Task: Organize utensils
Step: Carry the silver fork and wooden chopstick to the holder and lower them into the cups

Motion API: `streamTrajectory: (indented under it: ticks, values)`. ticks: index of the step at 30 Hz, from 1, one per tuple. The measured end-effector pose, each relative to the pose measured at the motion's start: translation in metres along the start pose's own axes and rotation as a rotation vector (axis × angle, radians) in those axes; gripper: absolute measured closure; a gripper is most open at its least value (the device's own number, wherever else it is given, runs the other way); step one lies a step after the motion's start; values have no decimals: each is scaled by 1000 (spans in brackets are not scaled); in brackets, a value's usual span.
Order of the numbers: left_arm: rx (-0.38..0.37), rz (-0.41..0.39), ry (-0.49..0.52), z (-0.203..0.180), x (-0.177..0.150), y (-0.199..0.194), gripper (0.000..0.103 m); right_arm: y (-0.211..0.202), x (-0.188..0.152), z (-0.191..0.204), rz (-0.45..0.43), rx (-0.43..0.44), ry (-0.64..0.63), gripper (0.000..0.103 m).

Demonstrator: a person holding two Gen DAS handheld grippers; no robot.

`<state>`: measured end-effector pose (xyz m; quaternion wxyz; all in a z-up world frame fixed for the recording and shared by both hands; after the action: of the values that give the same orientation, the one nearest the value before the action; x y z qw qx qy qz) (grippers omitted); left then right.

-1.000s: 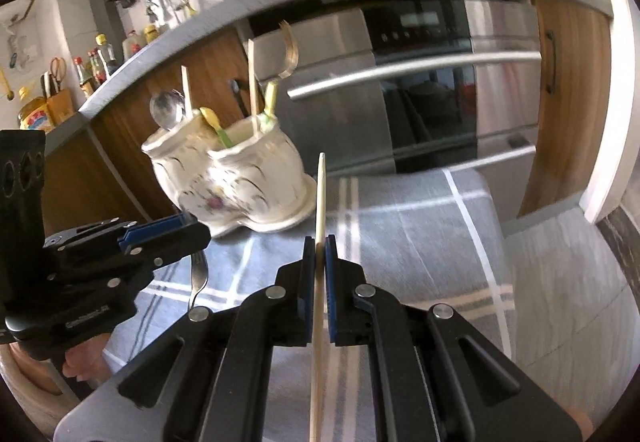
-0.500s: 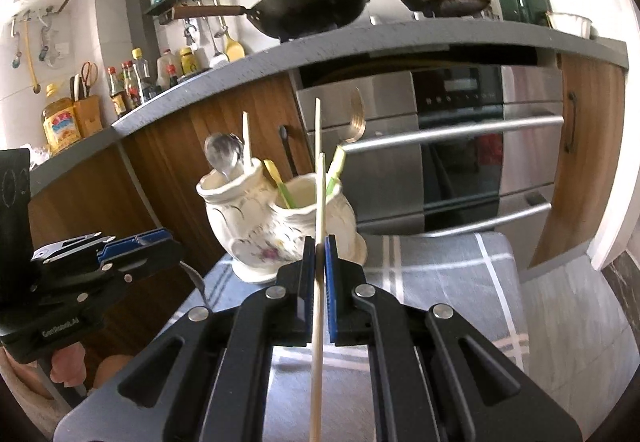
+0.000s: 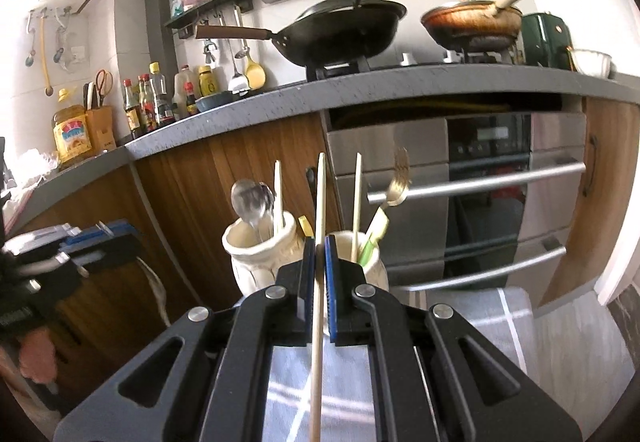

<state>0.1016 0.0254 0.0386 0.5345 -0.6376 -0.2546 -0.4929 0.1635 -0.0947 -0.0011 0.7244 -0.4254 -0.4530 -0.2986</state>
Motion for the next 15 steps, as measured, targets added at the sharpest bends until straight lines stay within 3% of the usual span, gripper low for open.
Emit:
streamTrajectory:
  ticks: [15]
  values:
    - [115,-90,19,59,113,8,81,56,88,-1,-195,-9,7,98]
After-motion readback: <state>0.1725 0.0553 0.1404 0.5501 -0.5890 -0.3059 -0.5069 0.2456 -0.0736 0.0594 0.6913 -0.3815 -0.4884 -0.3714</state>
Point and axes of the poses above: each gripper's, at about its wrist camera, not at the fingertips, and y roughly the way its jaws point, z to its left, x to its top, the point moved 9 cm from there along y, roughly the way its jaws point, and after that the axes turned 2 degrees about y, right-handed, at the moved point
